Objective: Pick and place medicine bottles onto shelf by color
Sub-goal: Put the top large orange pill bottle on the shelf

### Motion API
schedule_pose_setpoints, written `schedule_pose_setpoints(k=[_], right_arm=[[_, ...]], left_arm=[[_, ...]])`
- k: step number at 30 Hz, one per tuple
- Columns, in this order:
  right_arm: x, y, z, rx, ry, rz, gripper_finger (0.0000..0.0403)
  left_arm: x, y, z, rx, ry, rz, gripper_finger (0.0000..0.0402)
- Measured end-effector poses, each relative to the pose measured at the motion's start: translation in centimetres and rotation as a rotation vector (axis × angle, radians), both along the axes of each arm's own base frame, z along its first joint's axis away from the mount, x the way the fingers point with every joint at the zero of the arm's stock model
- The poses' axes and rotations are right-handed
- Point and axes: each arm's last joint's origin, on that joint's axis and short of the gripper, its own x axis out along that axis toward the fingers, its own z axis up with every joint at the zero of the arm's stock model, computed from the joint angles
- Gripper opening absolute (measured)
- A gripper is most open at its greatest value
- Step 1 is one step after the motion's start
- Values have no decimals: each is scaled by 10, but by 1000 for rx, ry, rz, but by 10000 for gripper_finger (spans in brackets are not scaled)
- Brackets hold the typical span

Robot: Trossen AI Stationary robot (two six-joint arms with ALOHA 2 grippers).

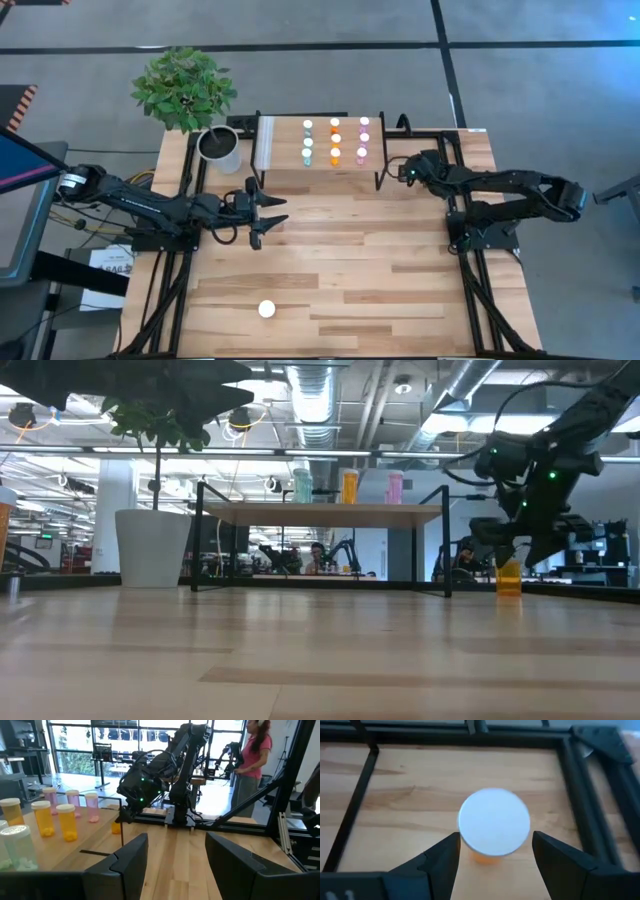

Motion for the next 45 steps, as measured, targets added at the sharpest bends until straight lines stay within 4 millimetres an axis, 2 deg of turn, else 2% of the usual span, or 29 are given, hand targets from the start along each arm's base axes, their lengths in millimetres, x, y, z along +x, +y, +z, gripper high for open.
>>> schedule_pose_setpoints(k=[8,14,25,29,35,45], right_arm=[[-10,2,-19,4,-46,2,270],[-7,2,-19,-28,-46,44,261],[-5,1,-17,-46,-49,61,158],[-2,6,-17,-43,-50,93,144],[3,22,-15,-19,-81,157,149],[6,68,-11,64,-175,269,120]], left_arm=[[0,0,0,-3,1,0,187],[0,0,0,-3,1,0,187],[0,0,0,-14,0,-4,187],[0,0,0,-14,0,-6,187],[0,0,0,-14,1,-12,187],[0,-1,0,-14,3,-24,187]])
